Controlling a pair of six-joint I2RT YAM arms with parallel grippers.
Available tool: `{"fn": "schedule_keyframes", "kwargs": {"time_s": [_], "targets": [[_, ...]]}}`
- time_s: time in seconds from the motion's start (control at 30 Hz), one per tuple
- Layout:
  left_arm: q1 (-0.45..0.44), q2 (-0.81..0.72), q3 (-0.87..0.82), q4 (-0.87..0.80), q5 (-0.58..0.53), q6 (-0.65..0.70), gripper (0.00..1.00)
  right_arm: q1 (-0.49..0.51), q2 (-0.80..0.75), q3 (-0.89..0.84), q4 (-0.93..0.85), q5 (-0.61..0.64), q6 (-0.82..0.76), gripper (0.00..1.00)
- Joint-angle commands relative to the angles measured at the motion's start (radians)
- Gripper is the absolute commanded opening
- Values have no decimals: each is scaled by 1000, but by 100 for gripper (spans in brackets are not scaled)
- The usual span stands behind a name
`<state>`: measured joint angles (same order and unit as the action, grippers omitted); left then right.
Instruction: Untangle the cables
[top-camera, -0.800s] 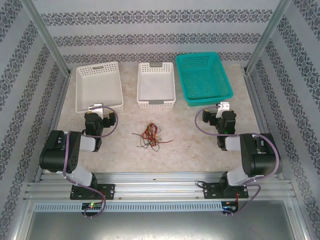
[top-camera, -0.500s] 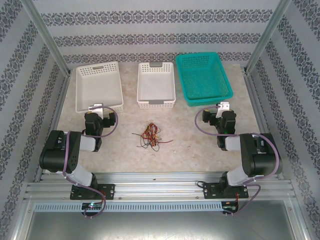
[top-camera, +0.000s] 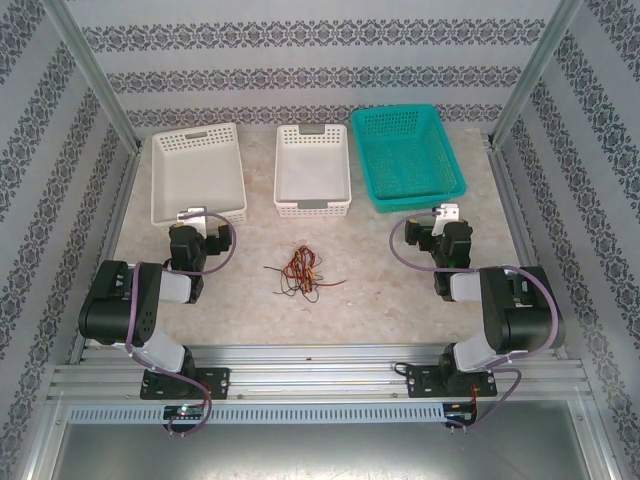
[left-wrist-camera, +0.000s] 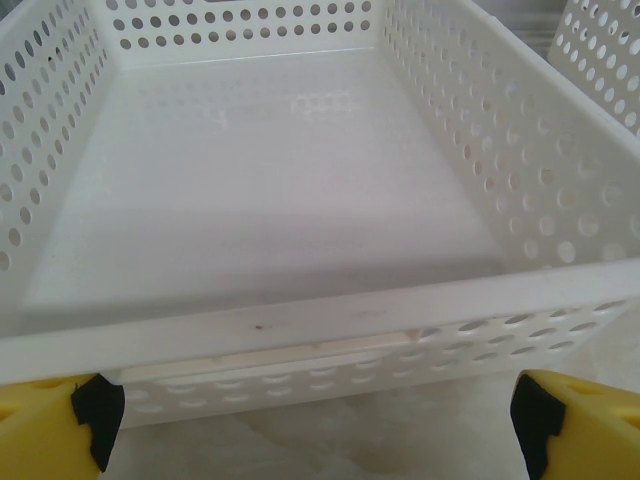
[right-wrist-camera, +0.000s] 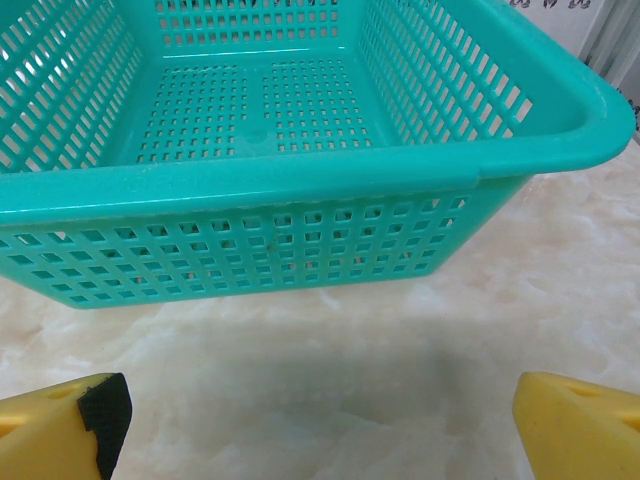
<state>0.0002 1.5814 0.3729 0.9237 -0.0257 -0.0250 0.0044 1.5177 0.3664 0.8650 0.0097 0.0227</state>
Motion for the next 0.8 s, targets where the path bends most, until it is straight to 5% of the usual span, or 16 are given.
{"fn": "schedule_keyframes", "kwargs": {"time_s": [0.0,0.37,0.5,0.77], "targets": [[-1,3,17,6,18,25,100,9,-7,20,29,6,1,98],[-1,3,17,6,18,25,100,8,-18,30,20,18,13,98],[0,4,18,6,19,25,100,8,-160,107,-258,98,33,98],[-2,3,18,5,18,25,100,54,-397,77,-306,98,39,98]]}}
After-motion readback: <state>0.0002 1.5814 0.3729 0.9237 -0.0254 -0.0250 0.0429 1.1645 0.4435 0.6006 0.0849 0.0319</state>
